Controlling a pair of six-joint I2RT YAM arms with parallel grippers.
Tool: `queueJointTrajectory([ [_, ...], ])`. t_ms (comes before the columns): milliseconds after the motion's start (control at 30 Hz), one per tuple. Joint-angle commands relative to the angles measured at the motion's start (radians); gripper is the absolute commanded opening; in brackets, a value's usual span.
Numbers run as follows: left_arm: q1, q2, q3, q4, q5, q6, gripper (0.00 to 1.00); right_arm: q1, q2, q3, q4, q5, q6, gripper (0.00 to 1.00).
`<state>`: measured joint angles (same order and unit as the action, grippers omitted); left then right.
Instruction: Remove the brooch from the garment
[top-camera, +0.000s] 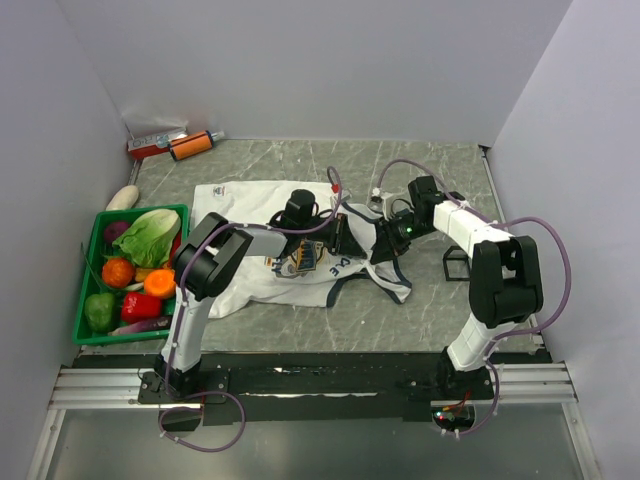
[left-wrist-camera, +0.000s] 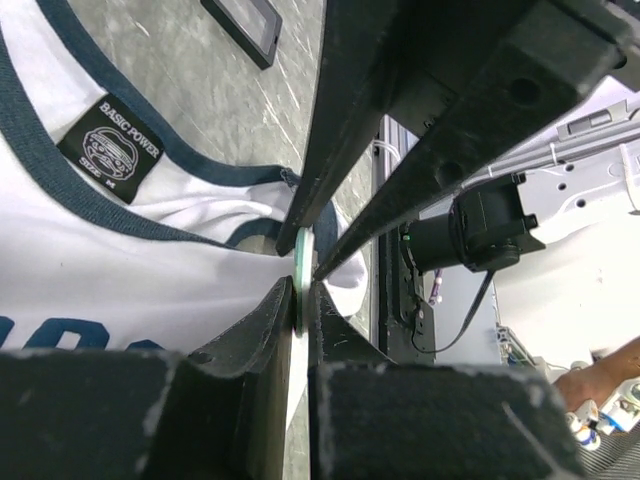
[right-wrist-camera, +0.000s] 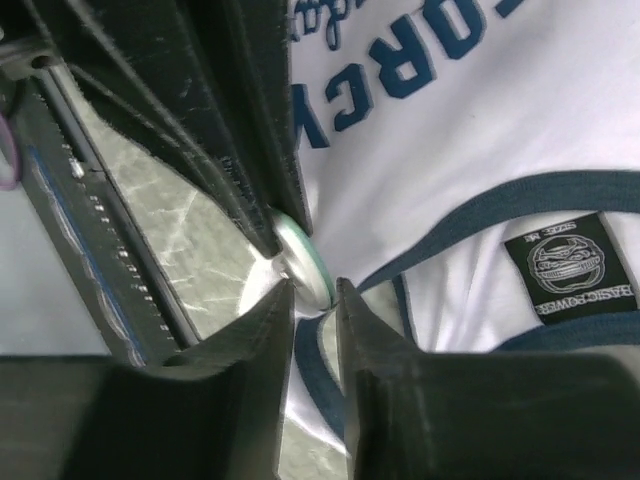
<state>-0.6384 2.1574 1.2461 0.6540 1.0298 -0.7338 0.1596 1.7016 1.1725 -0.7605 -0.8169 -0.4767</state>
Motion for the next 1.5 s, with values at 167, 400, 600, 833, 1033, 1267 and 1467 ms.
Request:
queueJointTrajectory([
  [167,-0.01,0.004,0.055,0.004,0.07,0.022,0.4,-0.005,0.021,0.039,-0.02,-0.051,-0.022,0.12],
  [400,-0.014,0.022,0.084,-0.03,0.104,0.042,0.47,-0.026,0.032,0.045,-0.039,-0.068,-0.025,0.06],
  [600,-0.024,0.03,0.088,-0.096,0.098,0.123,0.47,-0.069,0.082,0.07,-0.074,-0.126,0.012,0.02],
  [833,-0.046,0.033,0.087,-0.12,0.089,0.177,0.49,-0.092,0.131,0.101,-0.151,-0.211,-0.01,0.01],
  [1033,-0.055,0.044,0.091,-0.119,0.088,0.195,0.43,-0.092,0.144,0.104,-0.171,-0.231,-0.022,0.0],
  [1267,-0.056,0.042,0.095,-0.123,0.084,0.201,0.26,-0.092,0.151,0.102,-0.178,-0.231,-0.025,0.0],
  [1467,-0.056,0.047,0.098,-0.122,0.073,0.188,0.2,-0.092,0.152,0.101,-0.178,-0.231,-0.027,0.0],
])
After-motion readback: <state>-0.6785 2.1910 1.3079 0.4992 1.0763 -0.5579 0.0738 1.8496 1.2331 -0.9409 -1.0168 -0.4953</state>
